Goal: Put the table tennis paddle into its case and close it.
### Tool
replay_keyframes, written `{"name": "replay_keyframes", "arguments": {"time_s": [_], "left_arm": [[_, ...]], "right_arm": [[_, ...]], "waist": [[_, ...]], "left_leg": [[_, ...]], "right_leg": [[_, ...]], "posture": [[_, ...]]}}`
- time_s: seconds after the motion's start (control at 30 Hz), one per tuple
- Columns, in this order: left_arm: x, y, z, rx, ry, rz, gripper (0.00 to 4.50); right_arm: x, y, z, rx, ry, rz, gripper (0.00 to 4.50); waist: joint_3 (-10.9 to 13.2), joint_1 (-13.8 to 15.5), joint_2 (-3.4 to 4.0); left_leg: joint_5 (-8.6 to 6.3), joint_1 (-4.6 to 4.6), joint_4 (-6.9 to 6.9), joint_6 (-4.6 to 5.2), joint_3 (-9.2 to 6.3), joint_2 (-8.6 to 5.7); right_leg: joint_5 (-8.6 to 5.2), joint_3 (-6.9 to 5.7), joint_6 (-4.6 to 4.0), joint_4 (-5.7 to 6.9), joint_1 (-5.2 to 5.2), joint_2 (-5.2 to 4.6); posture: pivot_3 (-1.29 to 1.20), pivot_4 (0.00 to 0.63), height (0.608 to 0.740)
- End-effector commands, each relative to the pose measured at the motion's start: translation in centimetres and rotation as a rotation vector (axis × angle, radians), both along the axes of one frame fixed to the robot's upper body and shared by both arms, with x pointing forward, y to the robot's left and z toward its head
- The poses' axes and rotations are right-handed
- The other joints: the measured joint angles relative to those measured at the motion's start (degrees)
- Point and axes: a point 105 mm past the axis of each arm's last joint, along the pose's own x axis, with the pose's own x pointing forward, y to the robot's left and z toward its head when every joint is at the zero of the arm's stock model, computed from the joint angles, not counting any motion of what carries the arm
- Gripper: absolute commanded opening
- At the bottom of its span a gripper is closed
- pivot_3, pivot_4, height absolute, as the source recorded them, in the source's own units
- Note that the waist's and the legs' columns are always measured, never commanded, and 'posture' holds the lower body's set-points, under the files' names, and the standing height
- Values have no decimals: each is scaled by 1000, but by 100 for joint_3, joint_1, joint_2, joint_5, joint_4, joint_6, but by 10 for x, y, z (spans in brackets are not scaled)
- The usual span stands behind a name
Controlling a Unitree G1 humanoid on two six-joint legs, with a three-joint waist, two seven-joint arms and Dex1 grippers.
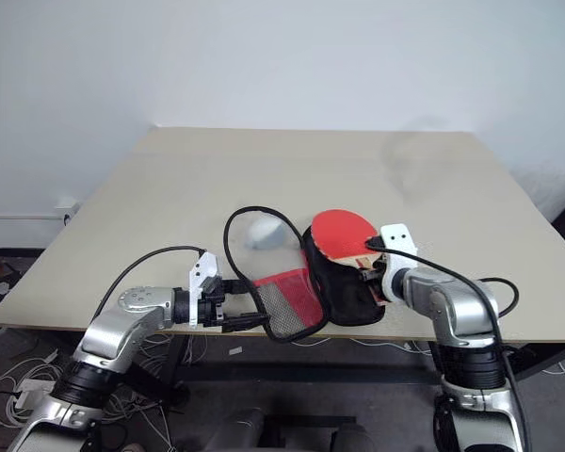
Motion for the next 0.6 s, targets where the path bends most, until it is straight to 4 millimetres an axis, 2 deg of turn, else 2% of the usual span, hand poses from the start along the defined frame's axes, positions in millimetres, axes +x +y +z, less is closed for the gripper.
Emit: {"name": "replay_keyframes", "arguments": {"time_s": [0.03, 0.2, 0.47, 0.6], "left_arm": [[3, -8, 11, -9, -52, -40, 4500], [6, -10, 12, -13, -57, -49, 4500], [6, -11, 11, -9, -59, -52, 4500], [8, -9, 13, -12, -62, -46, 4500]], "right_arm": [[6, 0, 19, -12, -91, -43, 1202], [4, 1, 13, -40, -85, -68, 1202], [-11, -21, 9, -63, -65, -112, 1202], [-13, -6, 9, -70, -78, -56, 1202]], "waist": [[0, 1, 0], [0, 0, 0], [0, 14, 0], [0, -11, 0]], "left_leg": [[5, 0, 0, -8, 1, -2], [6, -1, 0, -10, 1, -1], [5, -2, 0, -9, 0, -2], [1, -2, 1, -3, 0, 0]], "right_leg": [[0, 0, 0, 0, 1, -1], [0, -3, 0, 0, 0, -1], [0, -6, 0, -1, 1, -2], [0, -6, 0, -1, 1, -1]], "posture": [[0, 0, 715], [0, 0, 715], [0, 0, 715], [0, 0, 715]]}}
